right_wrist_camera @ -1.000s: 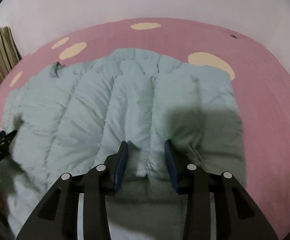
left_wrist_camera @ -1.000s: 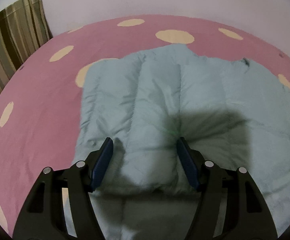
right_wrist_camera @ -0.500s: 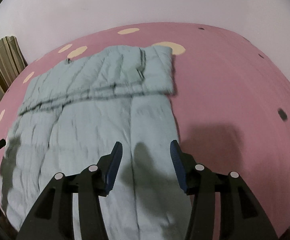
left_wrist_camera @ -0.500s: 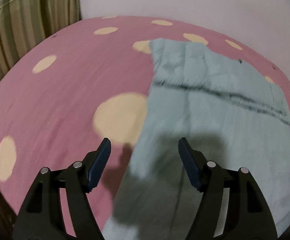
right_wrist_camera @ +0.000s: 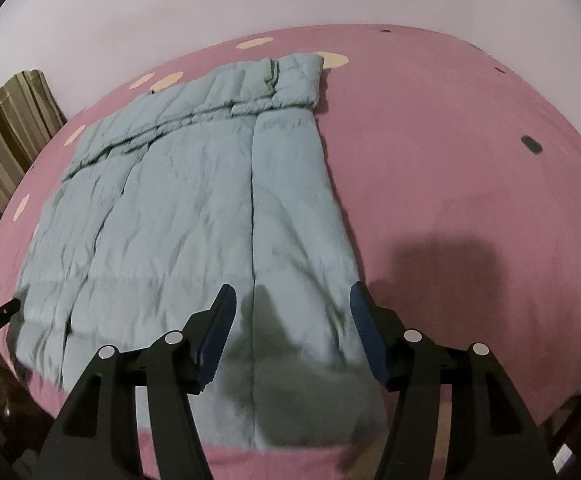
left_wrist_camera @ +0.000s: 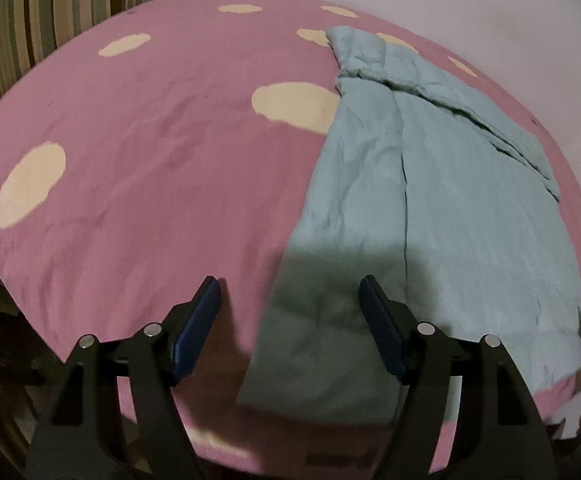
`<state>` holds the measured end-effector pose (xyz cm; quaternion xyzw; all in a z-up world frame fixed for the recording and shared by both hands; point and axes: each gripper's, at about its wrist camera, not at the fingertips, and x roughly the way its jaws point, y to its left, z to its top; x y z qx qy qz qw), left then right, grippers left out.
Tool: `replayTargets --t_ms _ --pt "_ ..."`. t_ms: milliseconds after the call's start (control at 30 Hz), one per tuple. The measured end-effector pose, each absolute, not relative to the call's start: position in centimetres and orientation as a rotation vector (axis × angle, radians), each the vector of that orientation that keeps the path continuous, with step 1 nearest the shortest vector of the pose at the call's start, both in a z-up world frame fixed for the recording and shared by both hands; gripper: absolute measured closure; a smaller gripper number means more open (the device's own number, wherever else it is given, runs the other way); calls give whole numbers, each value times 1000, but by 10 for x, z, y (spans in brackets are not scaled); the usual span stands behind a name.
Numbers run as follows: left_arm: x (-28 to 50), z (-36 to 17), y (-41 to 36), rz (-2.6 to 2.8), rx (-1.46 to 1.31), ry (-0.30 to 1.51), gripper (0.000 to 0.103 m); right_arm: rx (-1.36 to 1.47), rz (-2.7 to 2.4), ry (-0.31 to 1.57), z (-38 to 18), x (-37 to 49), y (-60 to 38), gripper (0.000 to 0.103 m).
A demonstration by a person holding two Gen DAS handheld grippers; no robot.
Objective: Fold large clothes
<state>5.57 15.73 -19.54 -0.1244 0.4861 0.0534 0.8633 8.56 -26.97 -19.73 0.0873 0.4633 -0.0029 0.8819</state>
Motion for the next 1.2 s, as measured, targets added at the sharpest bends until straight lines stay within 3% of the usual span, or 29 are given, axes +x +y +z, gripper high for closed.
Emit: replayTargets --t_ms 233,467,533,1200 --pt "37 -200 158 68 -263 1023 32 182 10 989 -209 62 -265 44" --pt "31 -200 152 30 -254 1013 55 195 10 989 -211 55 -262 44" --pt "31 -199 150 20 -254 1013 56 195 12 987 -210 54 -262 44" --pt "31 -200 162 -25 -320 1006 54 417 -23 982 -205 42 -308 44"
